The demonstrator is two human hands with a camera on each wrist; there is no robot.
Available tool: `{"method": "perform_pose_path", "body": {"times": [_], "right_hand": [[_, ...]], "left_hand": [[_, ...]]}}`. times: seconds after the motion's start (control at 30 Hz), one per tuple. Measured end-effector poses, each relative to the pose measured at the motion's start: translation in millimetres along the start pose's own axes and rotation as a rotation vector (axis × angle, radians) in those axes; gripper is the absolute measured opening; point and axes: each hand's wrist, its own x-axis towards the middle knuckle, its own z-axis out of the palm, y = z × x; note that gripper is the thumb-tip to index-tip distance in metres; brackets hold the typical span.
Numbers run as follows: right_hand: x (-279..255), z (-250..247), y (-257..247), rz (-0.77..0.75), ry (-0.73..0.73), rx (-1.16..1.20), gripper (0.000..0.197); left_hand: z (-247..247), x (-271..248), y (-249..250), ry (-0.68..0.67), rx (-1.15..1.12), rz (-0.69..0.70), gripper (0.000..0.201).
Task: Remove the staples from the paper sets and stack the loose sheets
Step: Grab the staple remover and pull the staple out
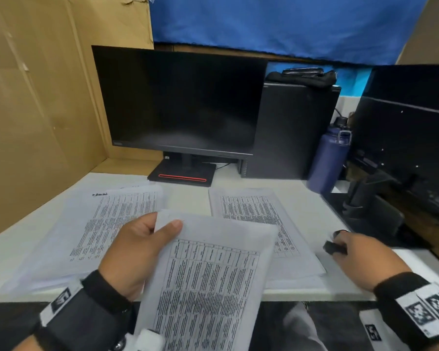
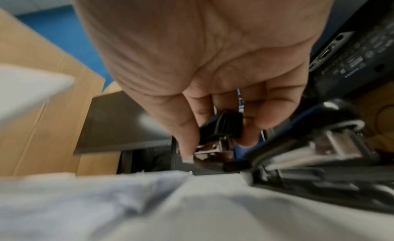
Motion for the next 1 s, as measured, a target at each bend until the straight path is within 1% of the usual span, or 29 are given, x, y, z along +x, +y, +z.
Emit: {"method": "perform_pose_path", "body": {"times": [0.07, 0.1, 0.17, 0.27, 0.33, 0.4, 0.43, 0.5, 0.57, 0.73, 0.93, 1.0], "right_hand": [[-13, -22, -13, -0.026, 0.038, 0.195, 0.006], [-22, -32, -23, -0.066, 0.057, 0.292, 0.006], [-45, -45, -48, -0.199, 0.082, 0.472, 0.008], [-86, -45, -96, -0.412, -0.009, 0.736, 0.015], [-105, -34, -126, -0.482, -0.088, 0.849, 0.023], [-109, -16, -144, -0.495, -0.093, 0.873, 0.030], [-108, -7, -150, -0.489, -0.072, 0.862, 0.032], [-105, 5, -155, -0.491, -0.014, 0.833, 0.033], [-103, 11, -155, -0.512, 0.035, 0.803, 0.032], [-105, 13, -153, -0.503, 0.063, 0.748, 0.026], [-107, 18, -153, -0.486, 0.140, 0.748, 0.020], [-108, 19, -154, -0.478, 0.155, 0.745, 0.021]], "left_hand": [[4, -3, -2, -0.002, 0.051, 0.020, 0.015], [6, -5, -3, -0.001, 0.081, 0.035, 0.014], [11, -8, -5, 0.004, 0.133, 0.068, 0.013], [18, -13, -8, -0.006, 0.155, 0.082, 0.014], [22, -18, -9, -0.032, 0.151, 0.077, 0.014], [26, -22, -8, -0.076, 0.124, 0.060, 0.009], [28, -25, -7, -0.097, 0.102, 0.048, 0.009], [31, -27, -8, -0.131, 0.053, 0.025, 0.022], [32, -28, -9, -0.150, 0.001, -0.004, 0.030], [34, -27, -14, -0.158, -0.117, -0.068, 0.036], [37, -28, -16, -0.165, -0.157, -0.057, 0.027], [37, -28, -17, -0.172, -0.159, -0.046, 0.025]]}}
